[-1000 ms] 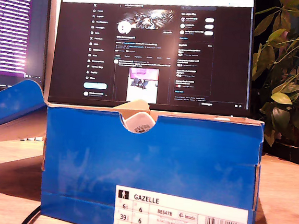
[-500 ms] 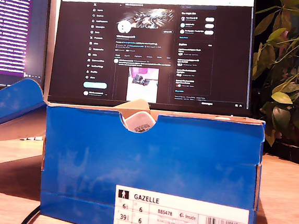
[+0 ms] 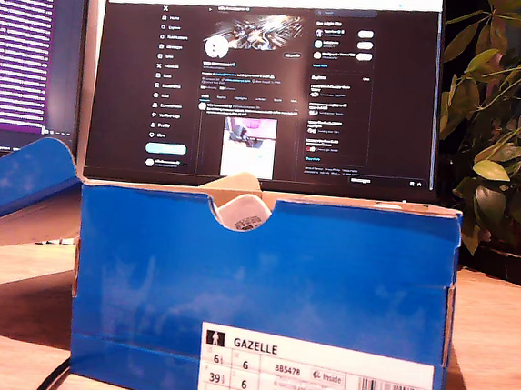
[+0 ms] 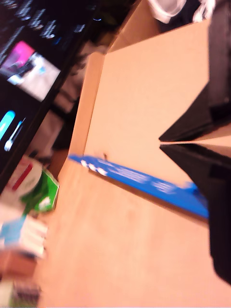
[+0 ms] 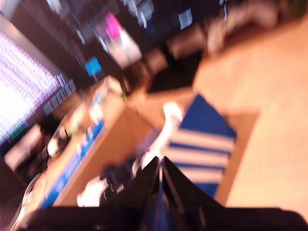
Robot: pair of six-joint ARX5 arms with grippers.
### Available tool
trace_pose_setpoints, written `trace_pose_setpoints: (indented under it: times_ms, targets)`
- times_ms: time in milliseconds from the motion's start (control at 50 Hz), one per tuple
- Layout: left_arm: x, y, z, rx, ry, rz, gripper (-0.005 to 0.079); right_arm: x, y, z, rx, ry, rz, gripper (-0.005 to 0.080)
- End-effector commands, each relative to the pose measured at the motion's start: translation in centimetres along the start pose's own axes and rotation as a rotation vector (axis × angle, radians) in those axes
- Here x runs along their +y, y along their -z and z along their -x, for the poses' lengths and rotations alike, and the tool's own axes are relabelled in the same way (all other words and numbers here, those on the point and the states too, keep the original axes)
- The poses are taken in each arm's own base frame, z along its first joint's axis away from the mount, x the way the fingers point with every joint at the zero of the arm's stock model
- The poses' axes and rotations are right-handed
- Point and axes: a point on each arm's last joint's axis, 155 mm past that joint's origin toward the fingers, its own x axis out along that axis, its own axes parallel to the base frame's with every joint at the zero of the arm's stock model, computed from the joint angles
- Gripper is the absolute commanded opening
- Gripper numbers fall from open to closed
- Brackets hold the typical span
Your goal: Close the blue shoebox by pushing the lid with your left arm and holding the box in place with your right arm
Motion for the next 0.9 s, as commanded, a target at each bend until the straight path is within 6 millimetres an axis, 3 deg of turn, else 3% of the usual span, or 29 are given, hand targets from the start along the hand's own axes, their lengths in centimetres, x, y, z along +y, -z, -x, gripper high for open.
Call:
trace_pose_setpoints:
  times_ms: [0,220,360,620,880]
  targets:
    - [0.3,-0.7,-0.7,0.026,0.0,-0.04,-0.0019,0.6,-0.1,-0.5,0.025,-0.027,0.008,-0.0011]
    - [1.1,-2.3,-3.4,0.167,0.039,-0.017,-0.0019,1.0,2.6,-2.4,0.168,-0.062,-0.01,-0.0011]
    - [2.6,-2.1,-5.2,0.264,0.062,0.023,-0.0019,1.8,3.9,-3.3,0.223,-0.097,0.005,-0.0011]
    - [6.1,1.7,-7.6,0.475,0.054,0.09,-0.0019,2.5,5.4,-4.5,0.271,-0.117,0.026,-0.0011]
    - [8.0,5.5,-8.5,0.601,0.039,0.157,-0.0019,2.0,6.4,-5.3,0.298,-0.089,0.028,-0.0011]
